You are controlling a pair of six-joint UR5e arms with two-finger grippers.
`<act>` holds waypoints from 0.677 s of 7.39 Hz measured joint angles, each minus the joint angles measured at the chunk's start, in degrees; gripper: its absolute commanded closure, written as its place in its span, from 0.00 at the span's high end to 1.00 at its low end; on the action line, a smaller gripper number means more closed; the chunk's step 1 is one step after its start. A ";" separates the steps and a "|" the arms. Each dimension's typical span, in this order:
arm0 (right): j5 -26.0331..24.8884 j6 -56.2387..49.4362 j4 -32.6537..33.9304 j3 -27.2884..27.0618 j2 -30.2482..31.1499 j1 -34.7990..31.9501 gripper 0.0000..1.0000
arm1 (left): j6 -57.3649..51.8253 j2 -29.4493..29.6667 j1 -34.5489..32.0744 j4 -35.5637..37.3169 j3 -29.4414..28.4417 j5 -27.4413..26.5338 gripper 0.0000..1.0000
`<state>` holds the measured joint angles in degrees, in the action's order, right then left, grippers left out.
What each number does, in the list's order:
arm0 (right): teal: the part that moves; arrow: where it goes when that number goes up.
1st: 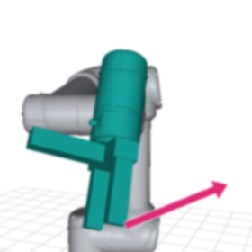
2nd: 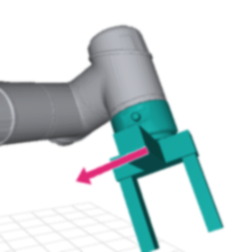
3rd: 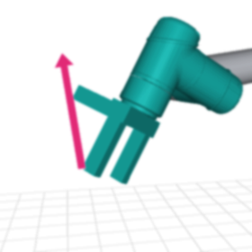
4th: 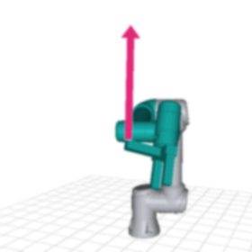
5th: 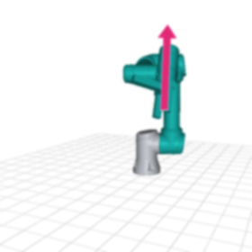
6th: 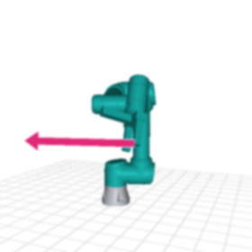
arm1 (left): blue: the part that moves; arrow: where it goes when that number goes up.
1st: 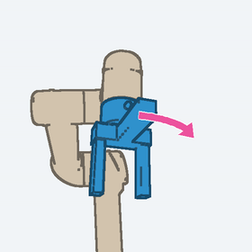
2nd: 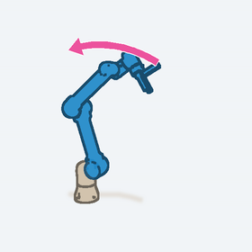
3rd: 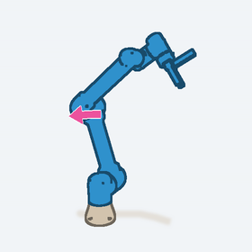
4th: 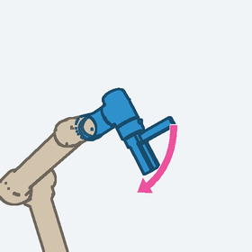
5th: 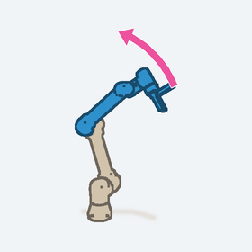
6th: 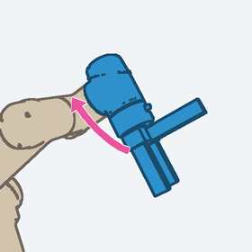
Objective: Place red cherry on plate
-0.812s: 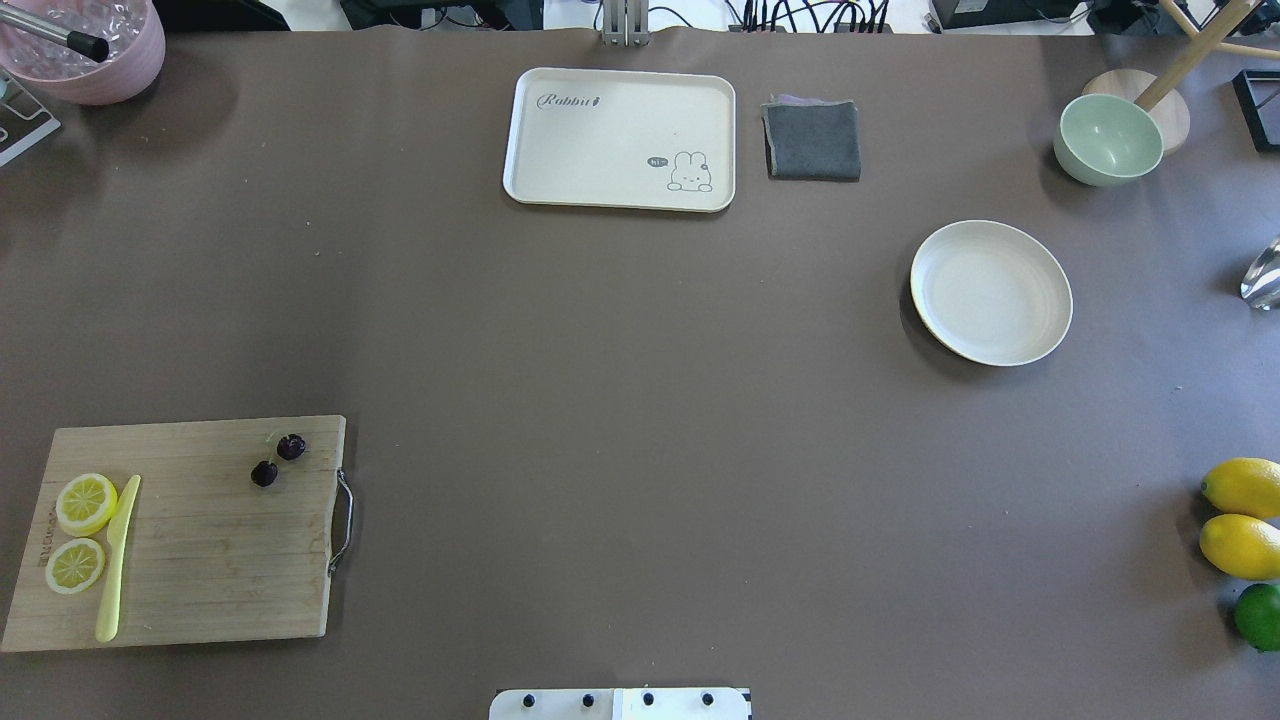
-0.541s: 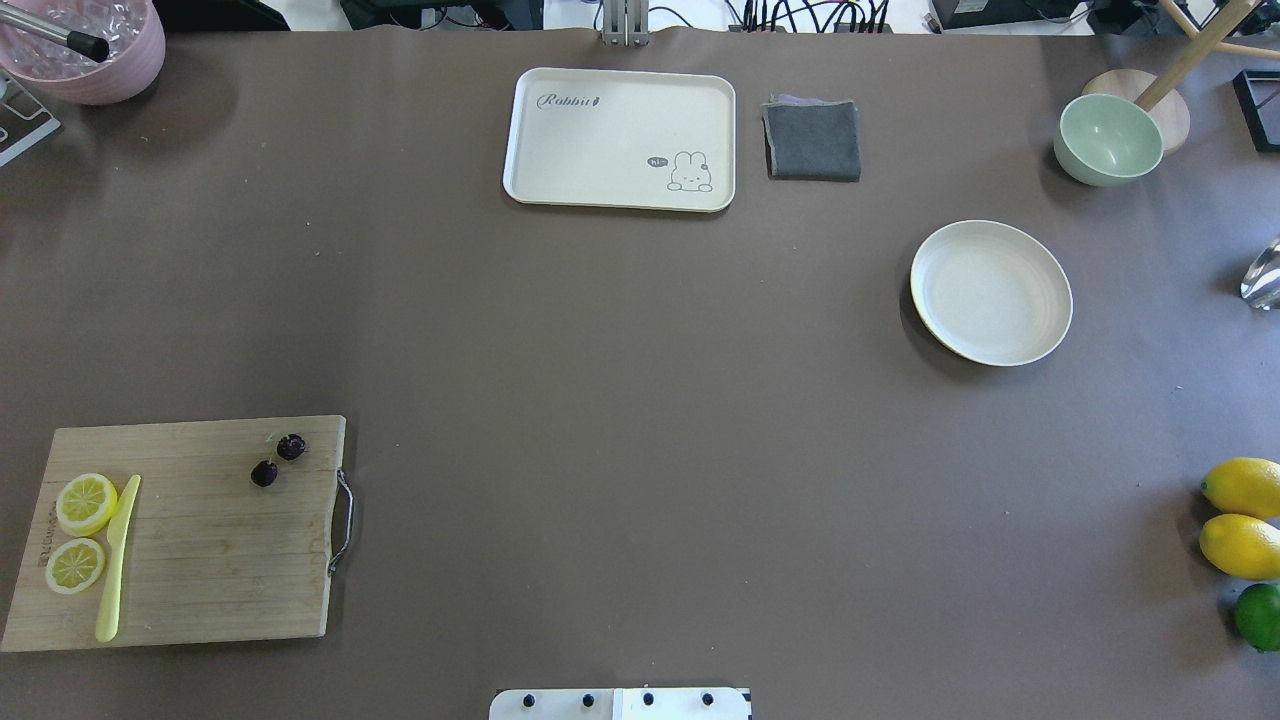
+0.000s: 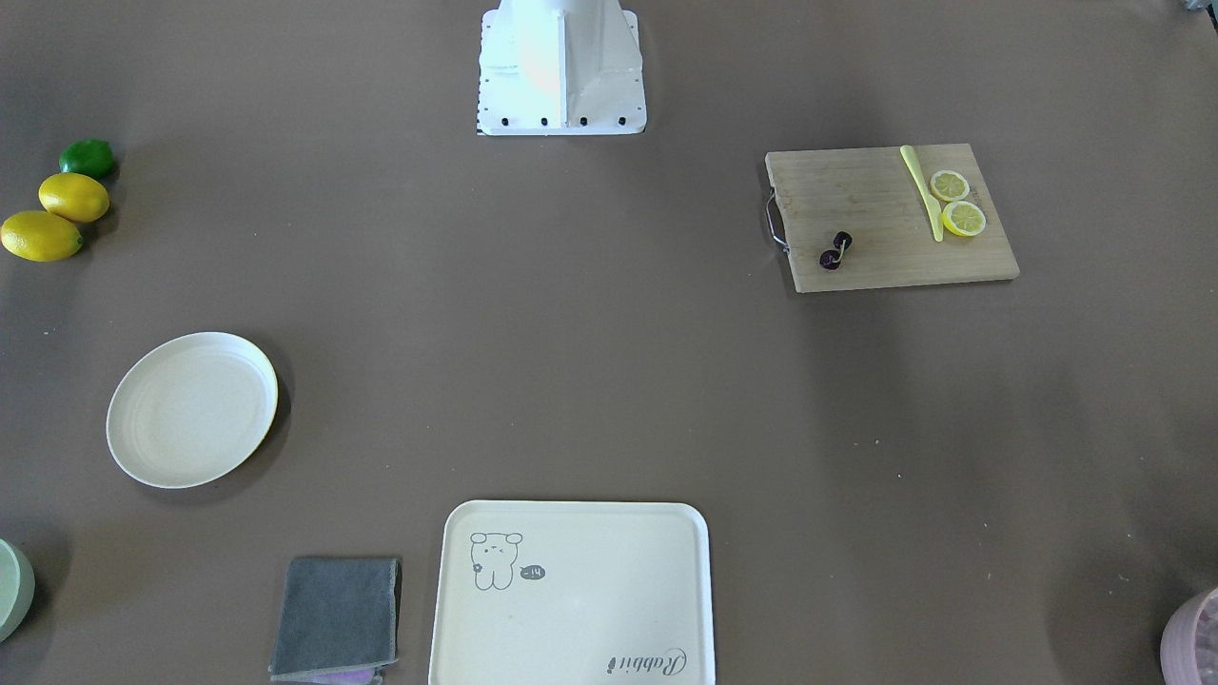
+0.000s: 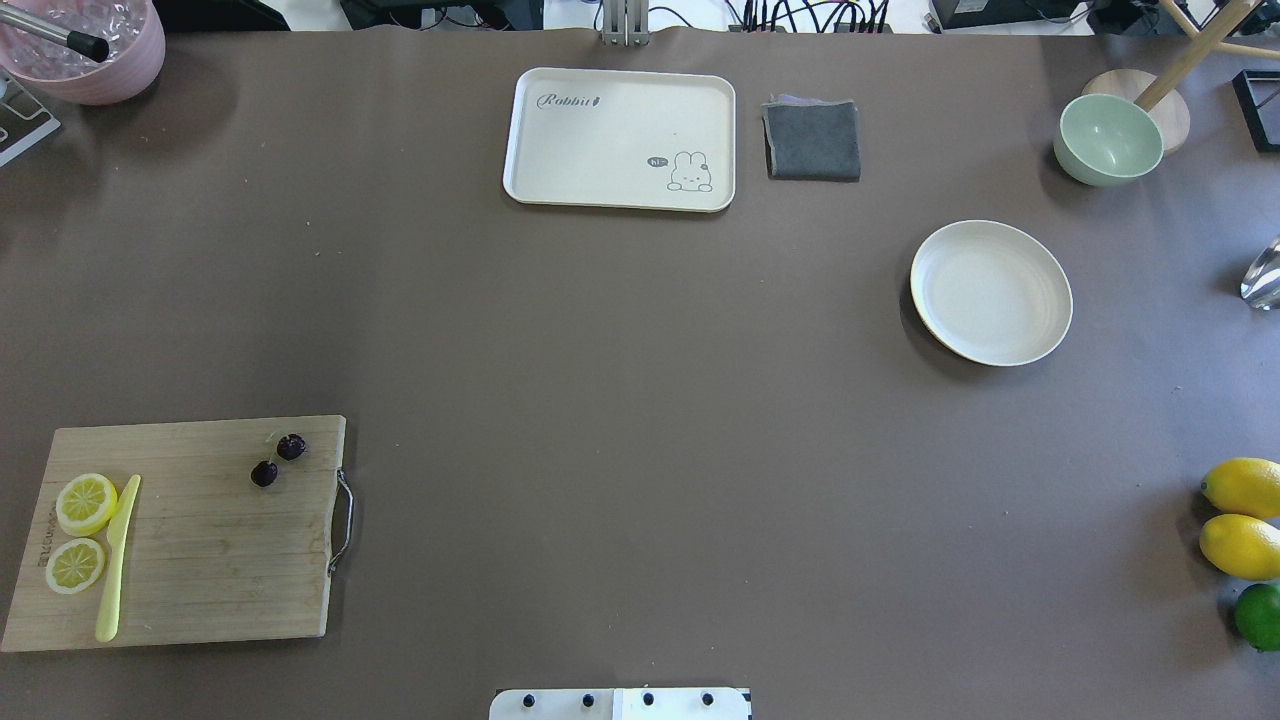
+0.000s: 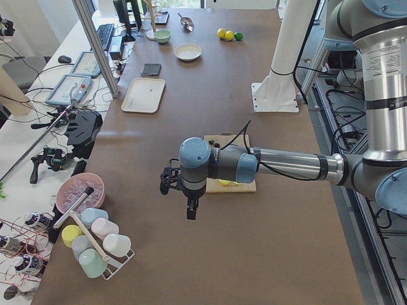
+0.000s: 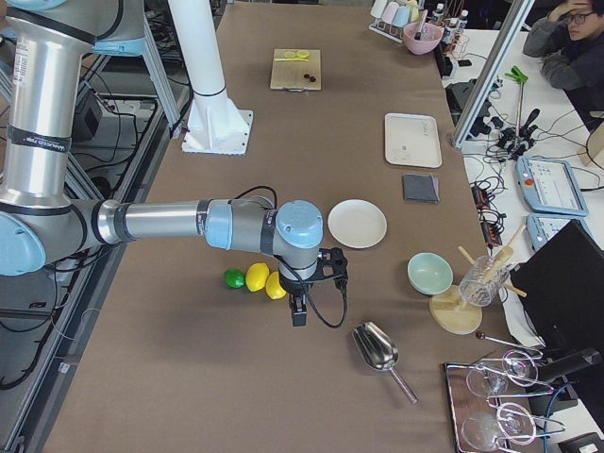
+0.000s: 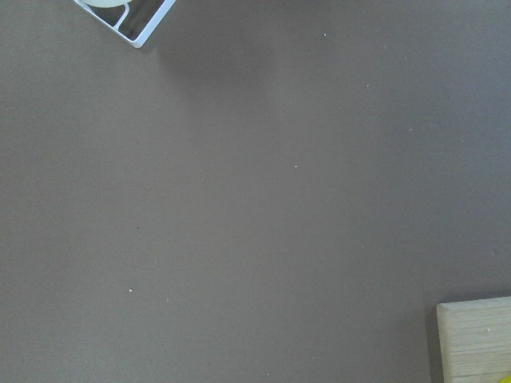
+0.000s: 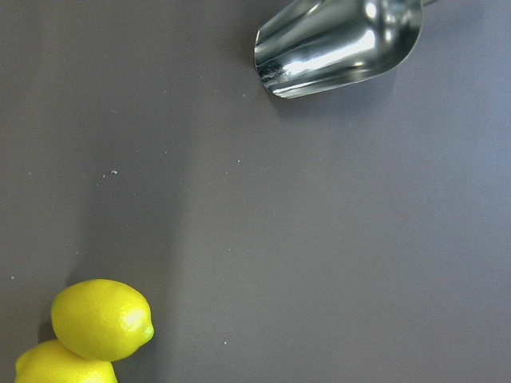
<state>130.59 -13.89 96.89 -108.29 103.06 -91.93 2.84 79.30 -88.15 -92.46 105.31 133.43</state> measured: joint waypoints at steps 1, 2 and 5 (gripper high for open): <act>-0.12 0.08 -5.04 0.47 0.21 -0.05 1.00 | 0.00 0.23 -0.04 -0.01 0.13 -0.03 0.98; -0.11 0.40 -11.40 1.10 0.61 -0.27 1.00 | 0.12 0.65 -0.14 -0.03 0.47 0.04 0.98; 1.54 6.40 -20.70 1.01 -0.17 -1.44 1.00 | 0.54 5.36 -3.25 -0.70 1.11 0.20 0.98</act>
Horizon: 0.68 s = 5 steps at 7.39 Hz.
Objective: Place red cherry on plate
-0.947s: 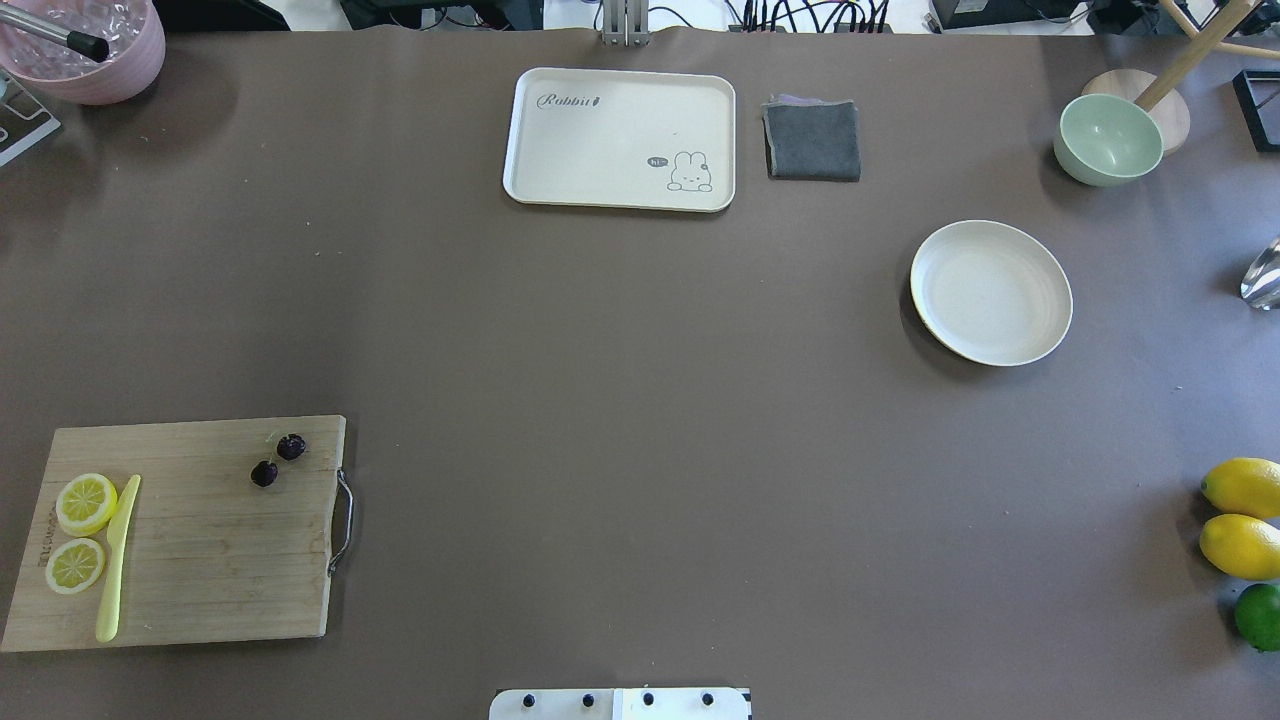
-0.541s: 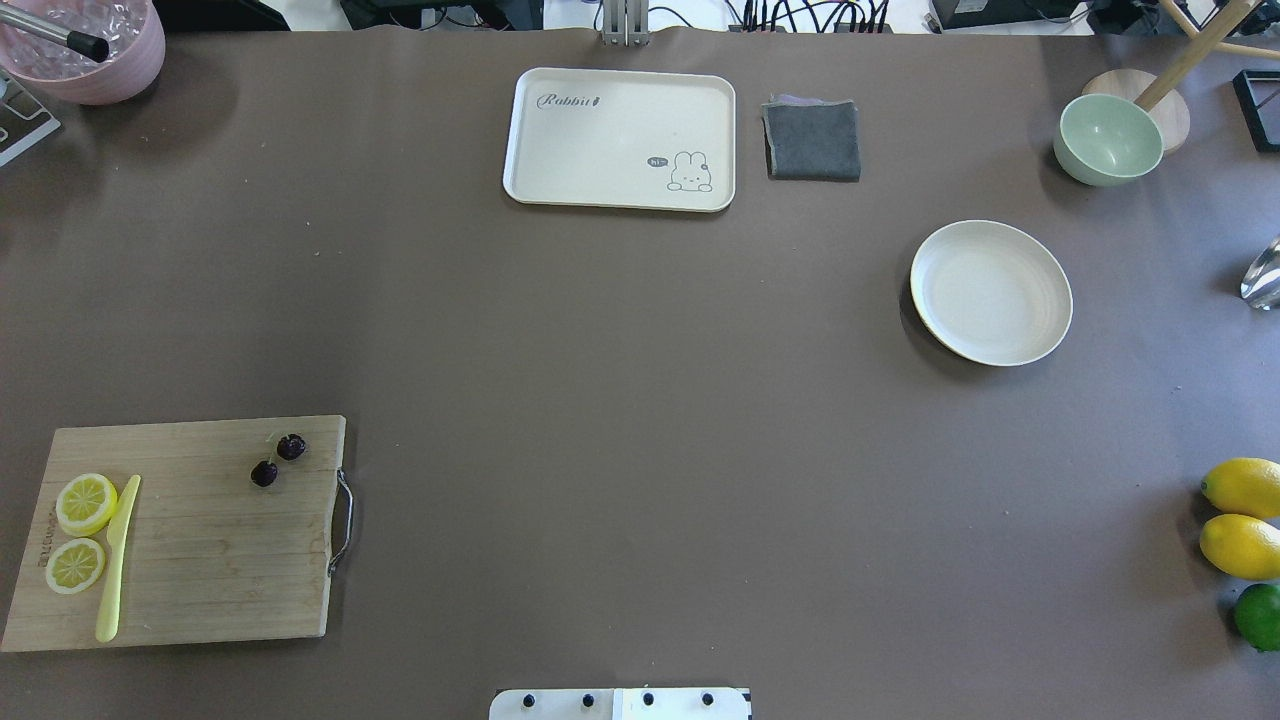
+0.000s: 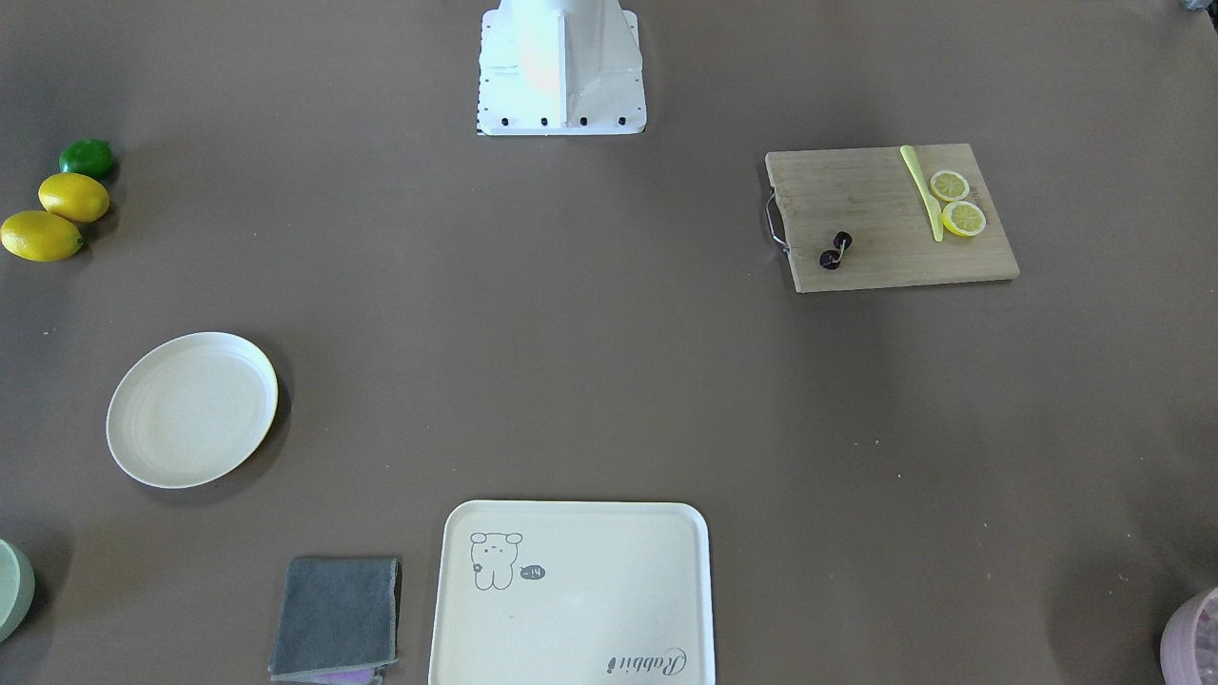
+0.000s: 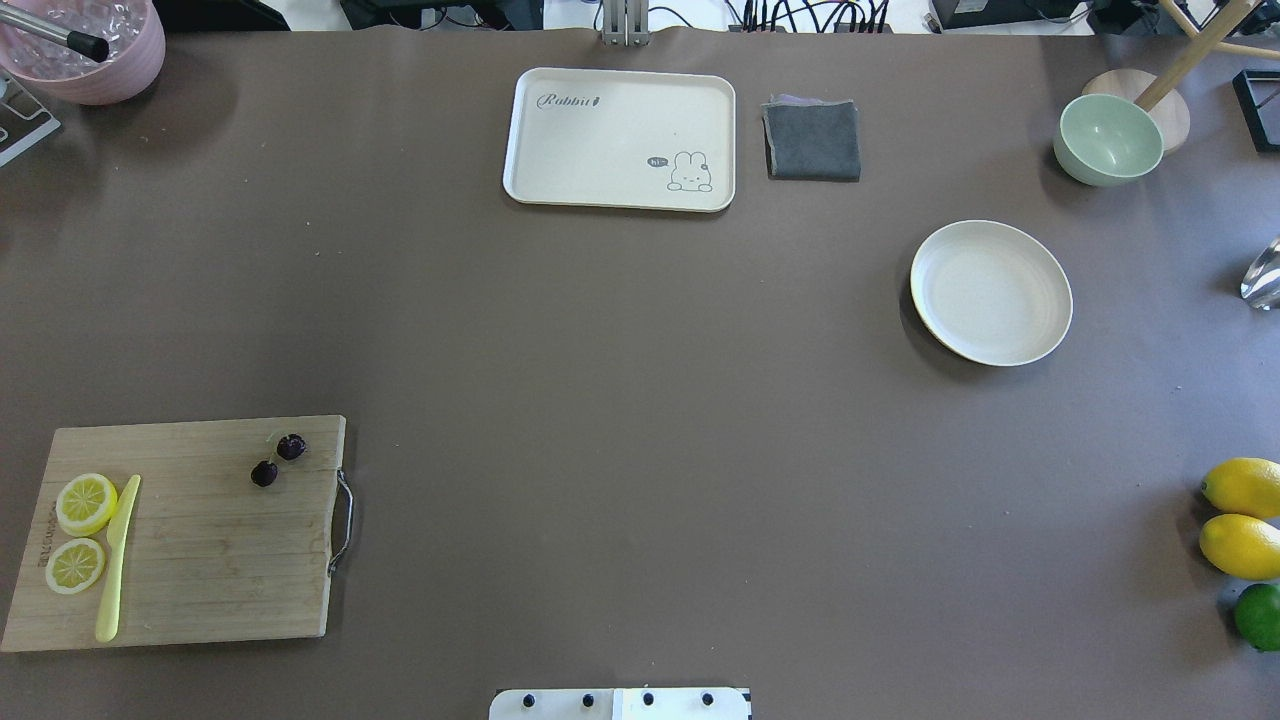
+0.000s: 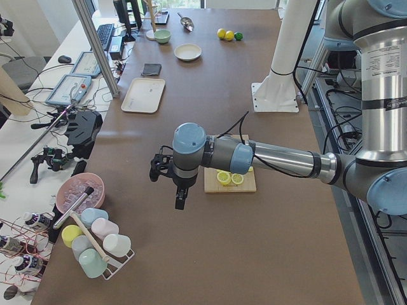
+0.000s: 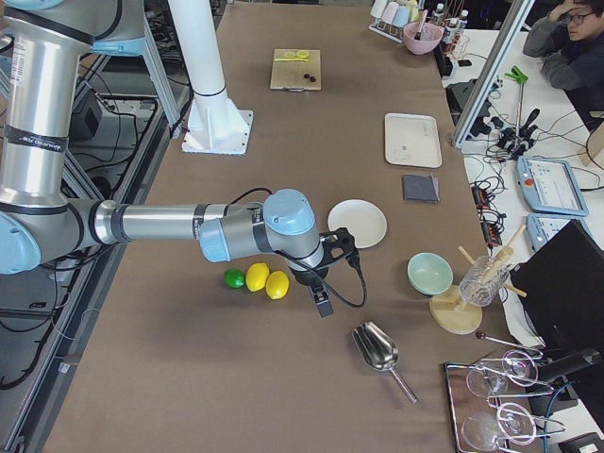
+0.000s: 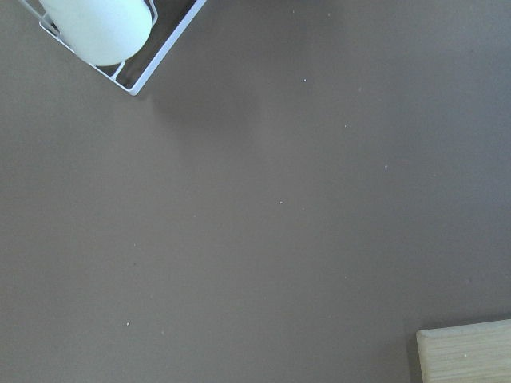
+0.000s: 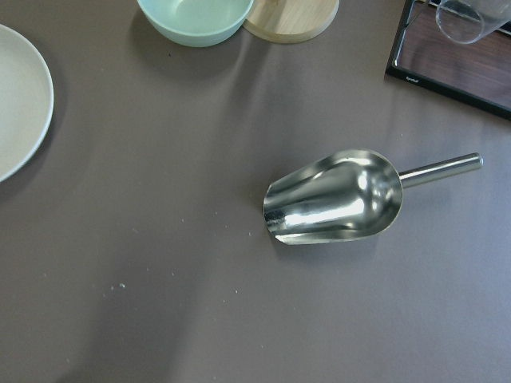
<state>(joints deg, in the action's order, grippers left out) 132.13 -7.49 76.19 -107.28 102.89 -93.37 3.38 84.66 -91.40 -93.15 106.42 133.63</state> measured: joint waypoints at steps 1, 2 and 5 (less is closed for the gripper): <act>2.43 4.53 -0.43 0.11 -1.44 -0.03 1.00 | 0.55 2.63 -0.62 -1.39 -0.51 0.01 0.98; 5.49 8.94 -0.62 0.15 -2.56 0.37 1.00 | 1.41 4.31 -1.01 -2.40 -0.61 0.39 0.98; 6.48 25.66 -4.01 0.56 -6.10 8.01 1.00 | 2.20 4.15 -0.82 -10.63 -1.52 4.19 0.98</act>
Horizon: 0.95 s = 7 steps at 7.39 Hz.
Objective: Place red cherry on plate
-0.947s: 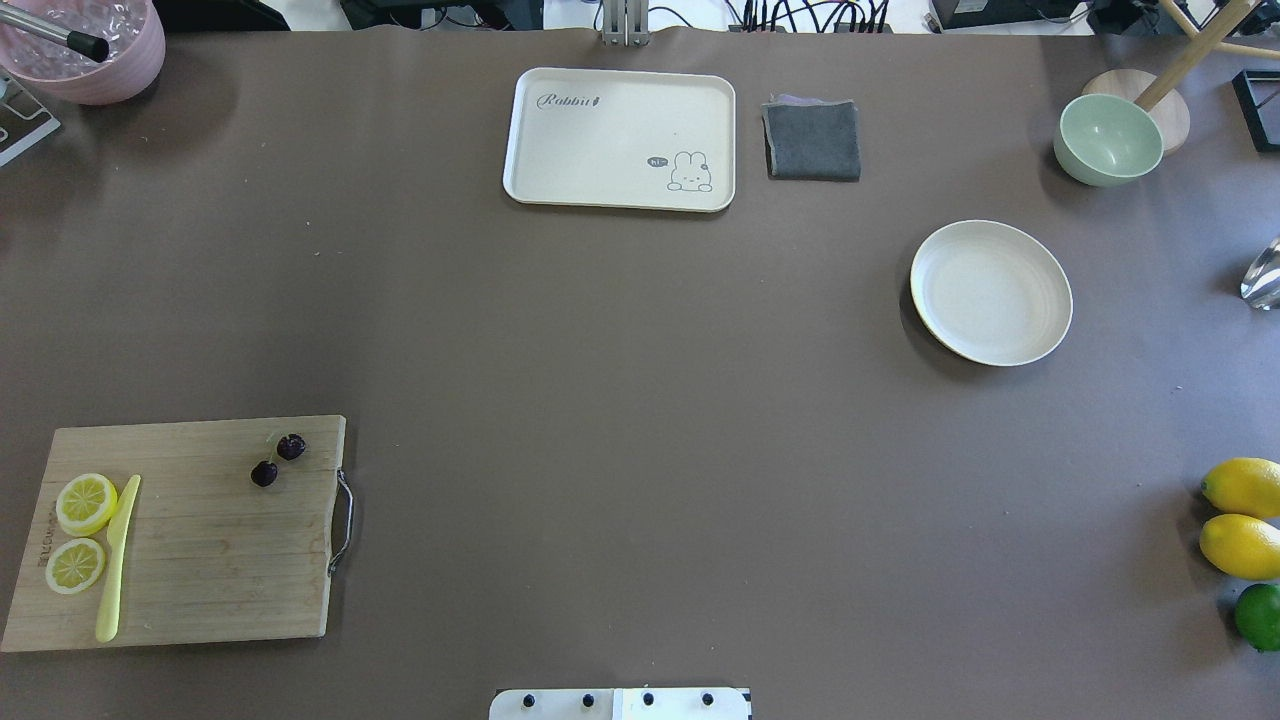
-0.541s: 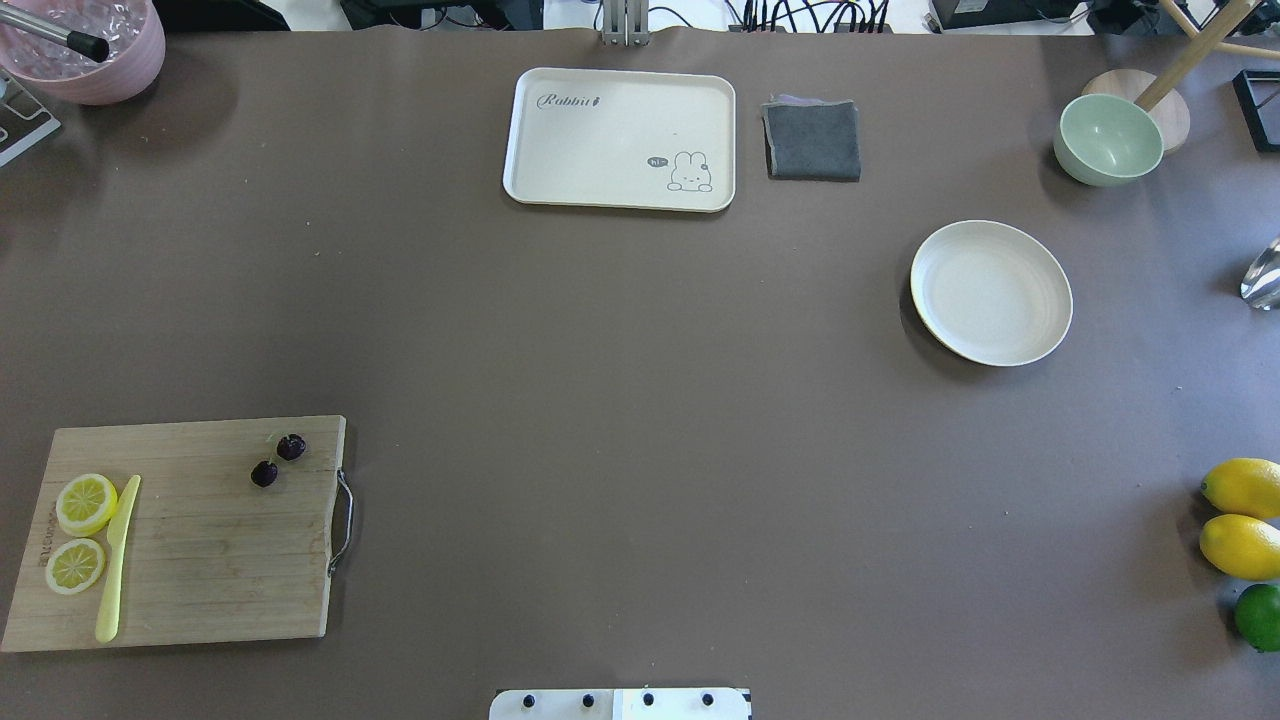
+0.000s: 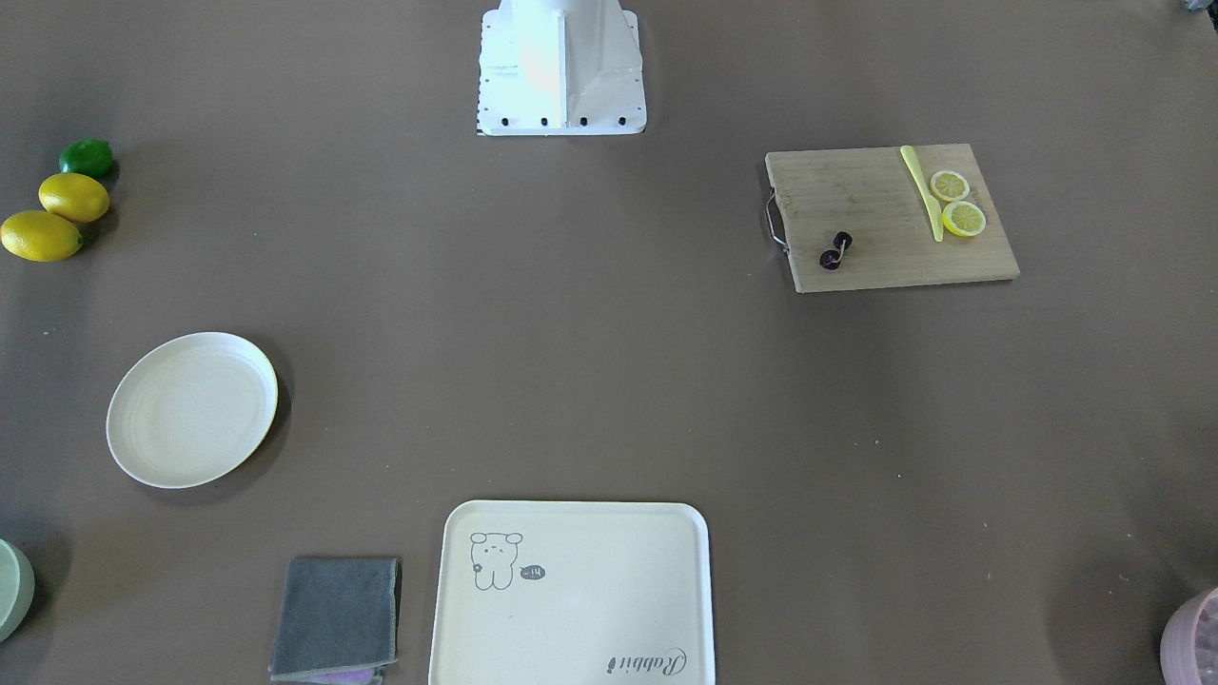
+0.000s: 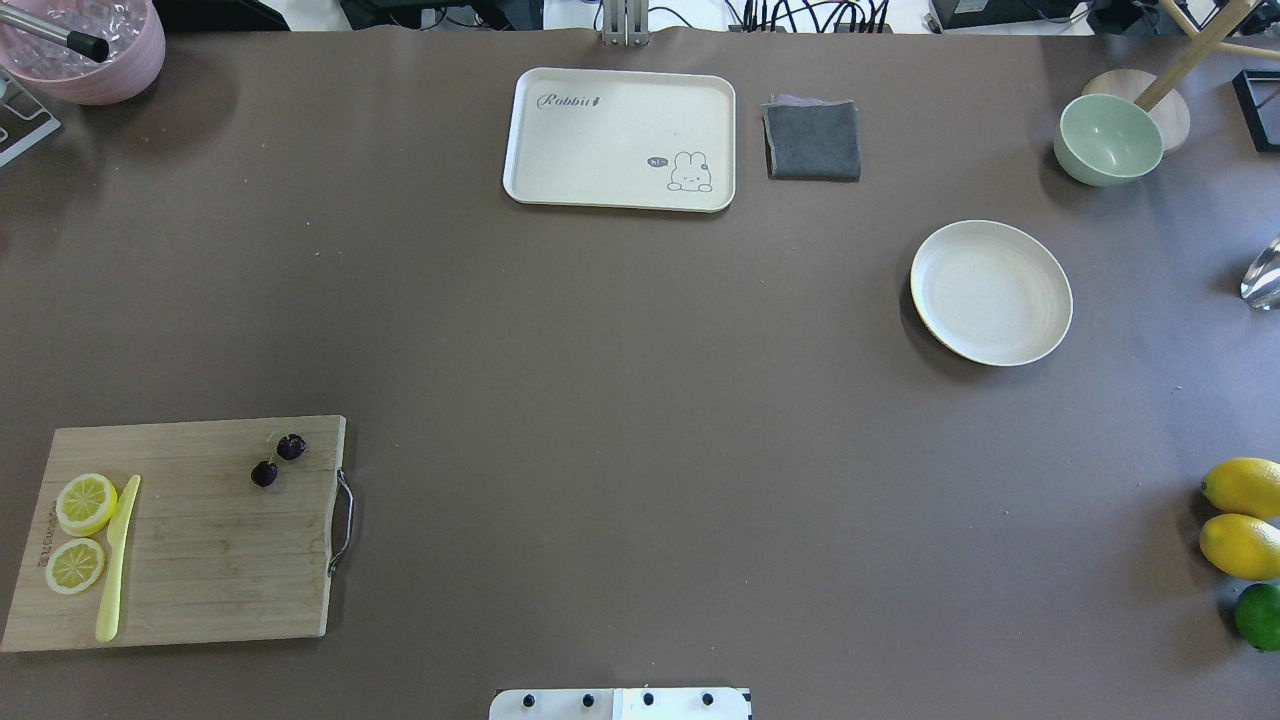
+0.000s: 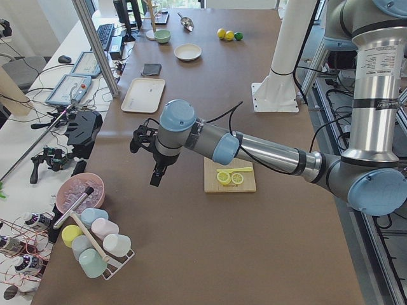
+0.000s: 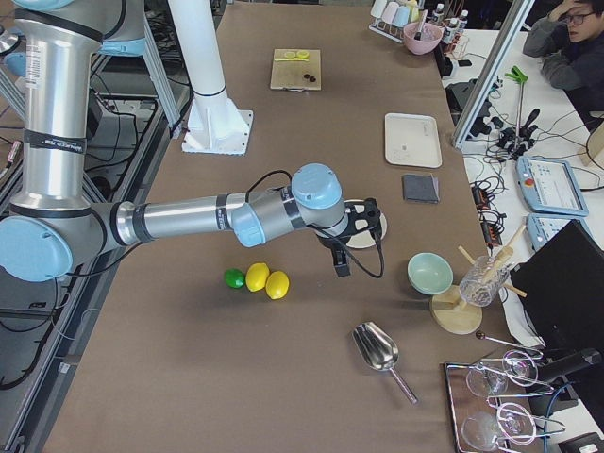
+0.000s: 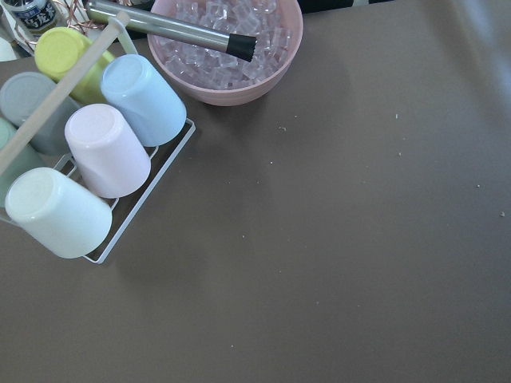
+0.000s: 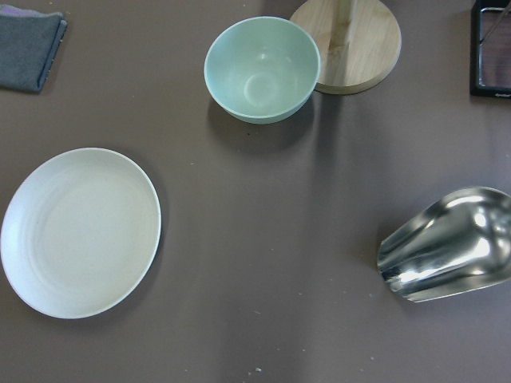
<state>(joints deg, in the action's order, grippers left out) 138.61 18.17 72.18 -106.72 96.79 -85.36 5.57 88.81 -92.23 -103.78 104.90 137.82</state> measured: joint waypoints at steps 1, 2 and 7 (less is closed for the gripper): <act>-3.02 7.27 -3.62 0.70 -0.73 4.43 0.99 | 0.03 -0.63 0.82 -2.63 -0.33 0.32 0.98; -6.32 14.71 -8.53 2.75 -1.68 9.15 0.98 | 0.05 -1.07 1.58 -4.02 -0.46 0.40 0.98; -20.79 41.90 -31.61 19.66 -8.16 26.94 0.56 | 0.14 -3.85 2.14 -8.59 -0.49 0.43 0.98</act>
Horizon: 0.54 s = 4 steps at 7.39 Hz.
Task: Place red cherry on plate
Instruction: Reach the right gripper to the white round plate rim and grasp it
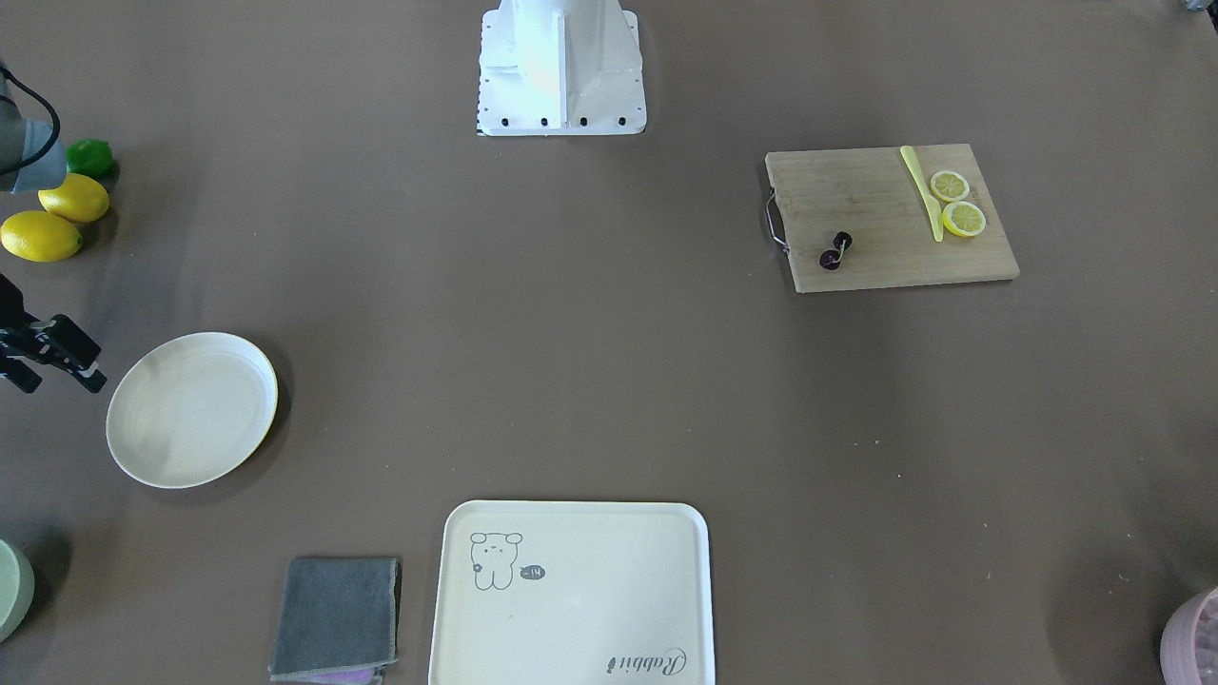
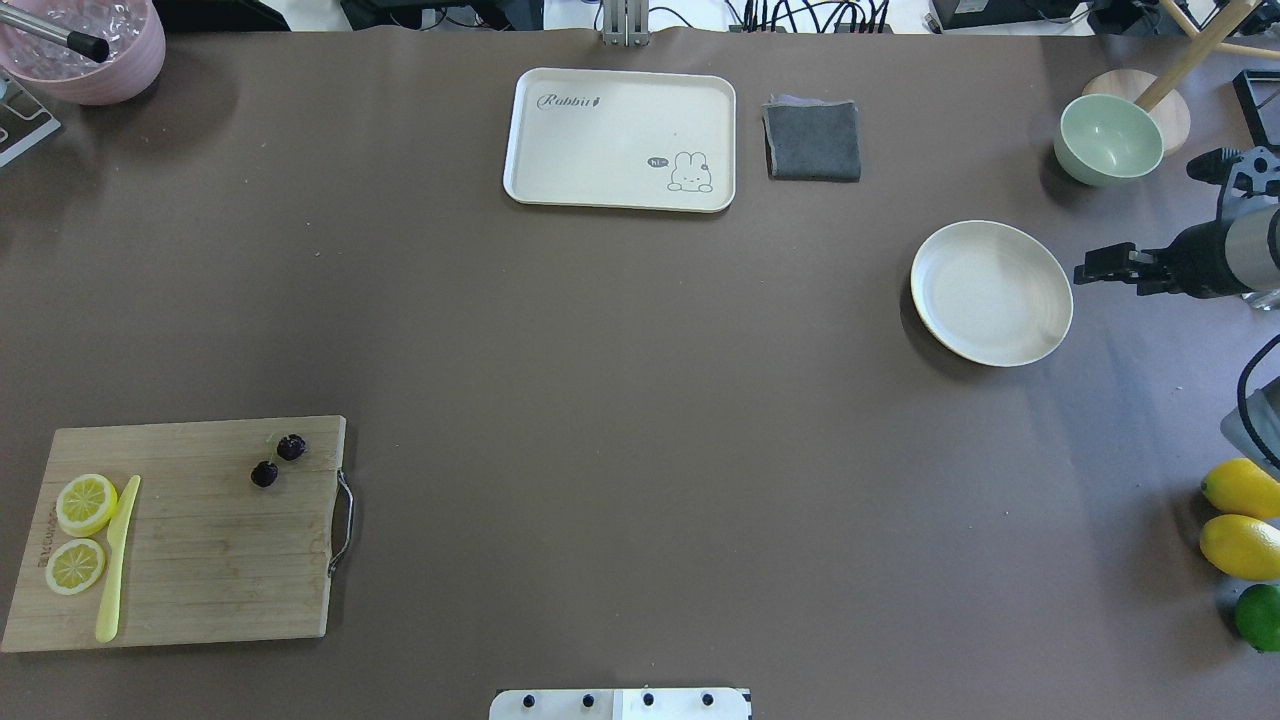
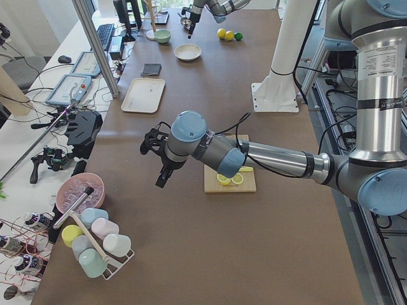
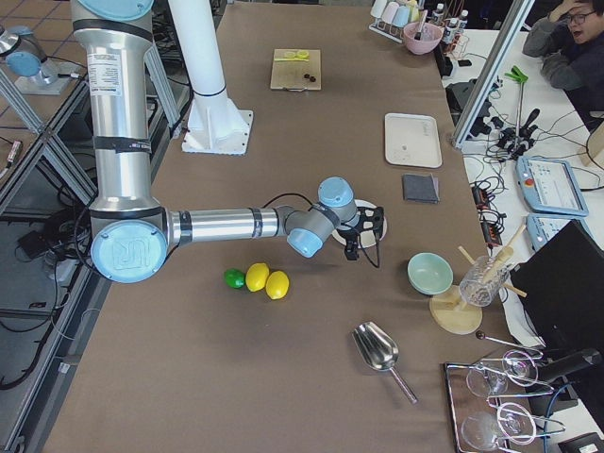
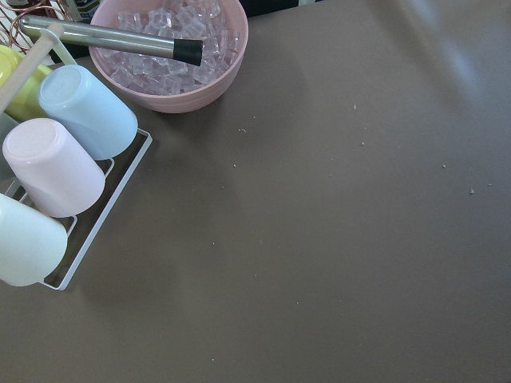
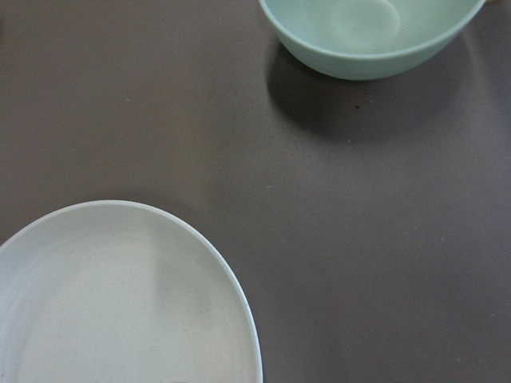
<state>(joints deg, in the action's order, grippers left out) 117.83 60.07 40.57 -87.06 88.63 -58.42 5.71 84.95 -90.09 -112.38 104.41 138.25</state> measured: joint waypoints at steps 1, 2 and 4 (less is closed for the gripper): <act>-2.16 3.23 -2.08 1.12 -0.08 2.46 0.53 | -0.02 -0.09 0.00 -0.14 0.00 0.00 0.98; -3.88 5.59 -3.61 1.64 -0.10 4.57 0.40 | -0.05 -0.11 0.00 -0.18 0.00 0.00 0.98; -5.26 8.40 -4.77 1.71 0.39 6.52 0.00 | -0.05 -0.41 0.00 -0.47 0.04 0.00 0.98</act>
<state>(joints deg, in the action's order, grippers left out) 112.56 68.47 35.79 -85.36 89.02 -51.89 5.66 84.55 -90.09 -112.85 104.45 138.25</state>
